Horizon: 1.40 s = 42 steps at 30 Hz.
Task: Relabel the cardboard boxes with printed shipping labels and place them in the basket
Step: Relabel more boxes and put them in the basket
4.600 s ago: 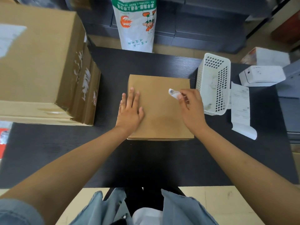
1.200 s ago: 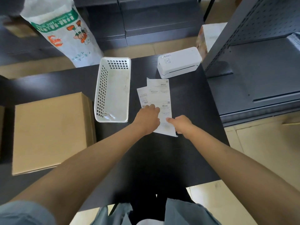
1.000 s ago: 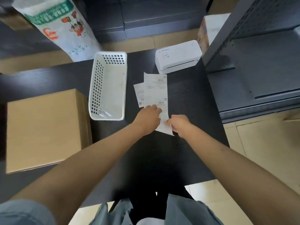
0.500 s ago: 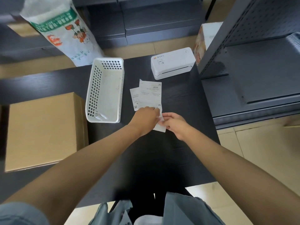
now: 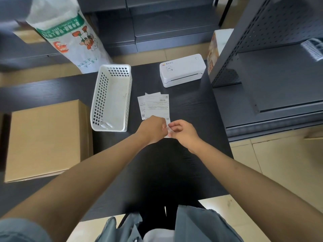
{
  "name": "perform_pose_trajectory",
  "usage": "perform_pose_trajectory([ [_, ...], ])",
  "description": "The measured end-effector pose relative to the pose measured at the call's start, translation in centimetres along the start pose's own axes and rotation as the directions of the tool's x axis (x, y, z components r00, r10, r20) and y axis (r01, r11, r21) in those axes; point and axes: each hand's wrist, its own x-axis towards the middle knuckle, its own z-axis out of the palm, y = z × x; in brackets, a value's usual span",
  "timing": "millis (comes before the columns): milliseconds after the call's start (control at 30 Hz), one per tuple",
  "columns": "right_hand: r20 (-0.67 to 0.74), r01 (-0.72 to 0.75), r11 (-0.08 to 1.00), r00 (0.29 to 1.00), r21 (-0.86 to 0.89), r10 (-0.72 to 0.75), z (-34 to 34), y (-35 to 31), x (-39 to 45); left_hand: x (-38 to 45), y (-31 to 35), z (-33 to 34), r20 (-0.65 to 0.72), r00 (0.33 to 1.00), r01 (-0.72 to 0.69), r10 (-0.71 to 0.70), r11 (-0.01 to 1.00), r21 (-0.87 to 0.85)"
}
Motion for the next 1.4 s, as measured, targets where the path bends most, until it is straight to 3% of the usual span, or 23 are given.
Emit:
perform_pose_trajectory([
  [200,-0.002,0.016,1.000,1.000,0.004,-0.016,0.1,0.1,-0.1,0.1,0.1,-0.1,-0.031,0.998,0.047,-0.048,0.998,-0.035],
  [467,-0.004,-0.110,0.994,0.994,0.002,0.110,-1.2,1.4,0.2,1.2,-1.4,-2.1,-0.143,0.945,0.235,-0.295,0.913,-0.335],
  [733,-0.028,-0.148,0.980,0.989,-0.136,0.145,-1.1,1.7,1.2,1.6,-2.4,-4.6,-0.182,0.895,0.330,-0.407,0.879,-0.344],
  [1100,-0.128,-0.228,0.965,0.969,-0.130,0.211,-1.3,3.0,0.9,1.3,-3.7,-5.6,-0.110,0.779,0.422,-0.617,0.645,-0.637],
  [1400,-0.139,-0.255,0.911,0.965,-0.324,0.221,-2.0,3.9,0.2,1.0,-5.4,-7.9,-0.278,0.757,0.394,-0.591,0.753,-0.527],
])
